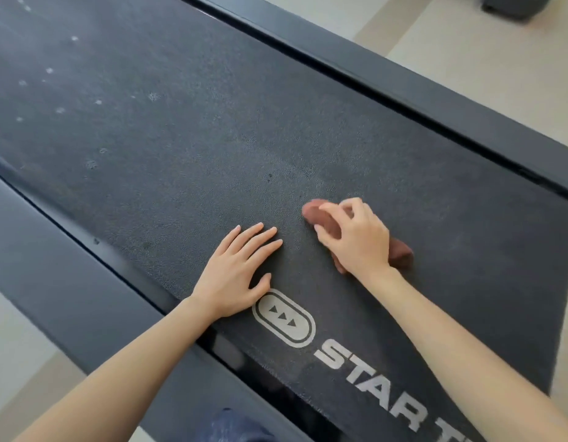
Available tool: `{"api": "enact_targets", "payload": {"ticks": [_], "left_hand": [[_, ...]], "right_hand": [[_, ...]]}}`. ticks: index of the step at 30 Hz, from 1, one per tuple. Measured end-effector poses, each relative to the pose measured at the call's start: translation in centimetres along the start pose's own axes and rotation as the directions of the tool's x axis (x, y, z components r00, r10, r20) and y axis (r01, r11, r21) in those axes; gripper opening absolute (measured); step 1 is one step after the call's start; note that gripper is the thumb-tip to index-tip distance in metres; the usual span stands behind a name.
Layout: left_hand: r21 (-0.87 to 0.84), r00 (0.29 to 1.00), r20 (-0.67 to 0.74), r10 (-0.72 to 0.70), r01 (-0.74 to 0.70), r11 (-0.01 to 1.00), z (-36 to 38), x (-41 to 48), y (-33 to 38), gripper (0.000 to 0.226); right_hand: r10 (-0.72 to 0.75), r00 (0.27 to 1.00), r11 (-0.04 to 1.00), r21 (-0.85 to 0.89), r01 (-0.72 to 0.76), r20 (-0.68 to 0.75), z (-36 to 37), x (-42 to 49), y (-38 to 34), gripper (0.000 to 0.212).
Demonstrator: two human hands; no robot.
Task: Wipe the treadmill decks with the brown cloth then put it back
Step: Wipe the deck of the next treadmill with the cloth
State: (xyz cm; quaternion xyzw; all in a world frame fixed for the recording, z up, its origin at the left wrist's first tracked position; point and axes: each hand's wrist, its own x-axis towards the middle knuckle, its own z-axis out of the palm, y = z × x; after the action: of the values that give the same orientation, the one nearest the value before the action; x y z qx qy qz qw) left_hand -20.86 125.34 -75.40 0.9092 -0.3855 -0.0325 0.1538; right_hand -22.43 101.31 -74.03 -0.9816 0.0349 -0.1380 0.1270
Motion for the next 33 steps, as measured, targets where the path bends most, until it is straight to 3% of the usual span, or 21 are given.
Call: {"api": "enact_targets", "payload": {"ticks": [3, 5, 7, 9, 11, 13, 15, 17, 20, 22, 26, 29, 33], "left_hand": [[0.027, 0.999, 0.035, -0.013, 0.012, 1.0, -0.4, -0.2, 0.2, 0.057], [0.048, 0.997, 0.07, -0.021, 0.018, 0.999, -0.5, -0.2, 0.3, 0.058], [0.087, 0.995, 0.098, -0.033, 0.025, 0.996, -0.5, 0.0, 0.0, 0.06], [0.116, 0.993, 0.081, -0.092, 0.082, 0.99, -0.9, 0.0, -1.2, 0.062], [0.131, 0.986, 0.045, -0.162, 0.155, 0.979, -1.5, -0.1, -3.2, 0.064], [0.159, 0.986, 0.057, -0.156, 0.146, 0.977, -1.9, -0.2, -4.8, 0.063], [0.161, 0.99, 0.074, -0.119, 0.106, 0.981, -1.8, -0.1, -5.7, 0.06], [0.139, 0.993, 0.049, -0.107, 0.099, 0.985, -1.5, 0.1, -6.2, 0.056], [0.107, 0.996, 0.007, -0.085, 0.084, 0.991, -0.9, -0.1, -6.6, 0.053], [0.088, 0.997, -0.012, -0.075, 0.076, 0.993, -1.0, -0.1, -6.8, 0.053], [0.103, 0.997, -0.001, -0.079, 0.079, 0.992, -1.4, -0.1, -6.2, 0.054], [0.118, 0.997, 0.011, -0.083, 0.081, 0.99, -1.5, 0.1, -6.1, 0.054], [0.118, 0.997, 0.007, -0.08, 0.079, 0.99, -1.4, 0.1, -6.2, 0.054]], "right_hand": [[0.266, 0.963, 0.963, -0.043, -0.265, 0.042, 1.0, 5.7, 0.5, 0.039], [0.303, 0.952, 0.952, -0.062, -0.3, 0.044, 1.4, 5.6, -0.9, 0.042], [0.166, 0.986, 0.985, -0.061, -0.164, 0.029, 1.3, 2.3, -2.8, 0.043], [-0.068, 0.997, 0.998, 0.007, 0.068, 0.024, 0.8, -2.5, -4.2, 0.041], [-0.311, 0.949, 0.949, 0.059, 0.308, 0.042, 0.2, -5.8, -4.0, 0.039], [-0.406, 0.912, 0.913, 0.056, 0.403, 0.051, -0.1, -5.5, -2.2, 0.036], [-0.293, 0.956, 0.956, 0.003, 0.293, 0.02, 0.1, -2.3, 0.0, 0.034], [-0.064, 0.998, 0.997, -0.035, 0.063, -0.017, 0.8, 2.5, 1.7, 0.034], [0.207, 0.976, 0.975, -0.066, -0.211, -0.066, 3.1, 8.6, 1.3, 0.036], [0.242, 0.967, 0.965, -0.084, -0.249, -0.085, 4.6, 10.9, -0.8, 0.037], [0.096, 0.995, 0.99, -0.099, -0.099, -0.038, 4.8, 9.7, -4.5, 0.033], [-0.08, 0.997, 0.997, -0.014, 0.079, -0.024, 3.3, 4.4, -5.6, 0.029], [-0.386, 0.922, 0.92, 0.076, 0.385, 0.003, 1.9, -1.6, -3.5, 0.031]]}}
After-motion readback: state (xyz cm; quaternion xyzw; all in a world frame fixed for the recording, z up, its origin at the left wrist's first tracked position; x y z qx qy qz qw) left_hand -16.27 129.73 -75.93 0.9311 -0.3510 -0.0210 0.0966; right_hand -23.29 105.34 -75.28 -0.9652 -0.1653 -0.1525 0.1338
